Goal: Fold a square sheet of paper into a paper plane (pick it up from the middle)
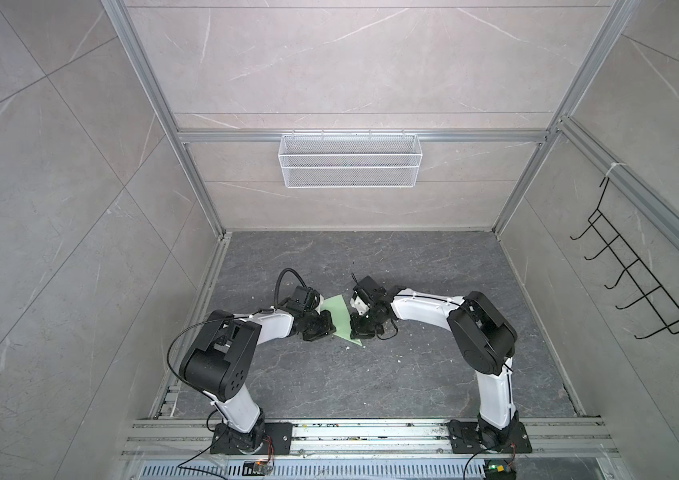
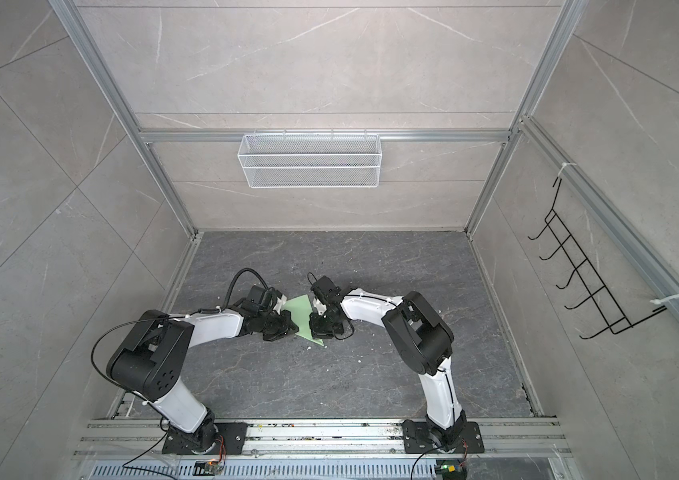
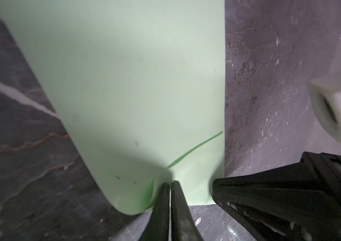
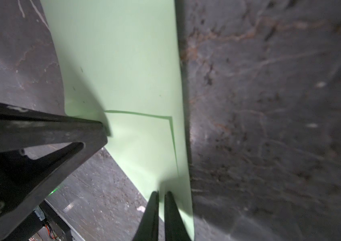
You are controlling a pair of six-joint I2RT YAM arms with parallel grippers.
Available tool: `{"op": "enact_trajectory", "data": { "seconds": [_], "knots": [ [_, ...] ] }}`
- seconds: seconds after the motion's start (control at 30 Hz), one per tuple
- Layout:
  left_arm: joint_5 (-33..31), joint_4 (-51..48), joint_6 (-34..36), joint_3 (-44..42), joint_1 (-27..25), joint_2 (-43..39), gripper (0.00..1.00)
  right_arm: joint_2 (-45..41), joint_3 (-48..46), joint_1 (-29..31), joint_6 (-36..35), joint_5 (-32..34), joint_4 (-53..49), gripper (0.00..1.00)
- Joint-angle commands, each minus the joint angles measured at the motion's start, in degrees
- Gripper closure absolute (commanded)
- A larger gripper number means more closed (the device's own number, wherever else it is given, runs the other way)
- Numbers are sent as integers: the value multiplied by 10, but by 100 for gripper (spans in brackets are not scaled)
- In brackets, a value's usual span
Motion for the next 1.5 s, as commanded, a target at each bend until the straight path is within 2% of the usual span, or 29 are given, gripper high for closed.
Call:
{"op": "enact_trajectory", "data": {
  "seconds": [0.0,0.27,0.47,0.7,0.83,0.9,1.0,1.13,1.27,1.47],
  "knots": [
    [-66,-2,14,-43,13,0,86,30,-3,0,7,34,-43,87],
    [-70,76,-16,-108,50,-1,73,30,-10,-3,10,35,-40,88],
    [-74,88,-28,-128,73,-32,62,30,-13,-6,13,34,-36,88],
    [-54,36,-28,-93,71,-133,55,29,-8,-7,12,27,-31,88],
    [-44,34,-42,-77,42,-165,55,30,-4,-7,11,26,-32,88],
    [-44,38,-50,-72,23,-158,56,30,-3,-7,11,26,-32,88],
    [-44,51,-61,-63,-3,-127,63,30,-2,-7,9,25,-31,88],
    [-34,52,-63,-35,-25,-68,80,25,3,-7,4,22,-31,88],
    [-44,28,-62,-10,-31,-34,89,13,10,-6,-7,17,-32,88],
    [-62,-8,-64,2,-31,-8,97,-4,32,-4,-21,8,-36,88]
  ]
}}
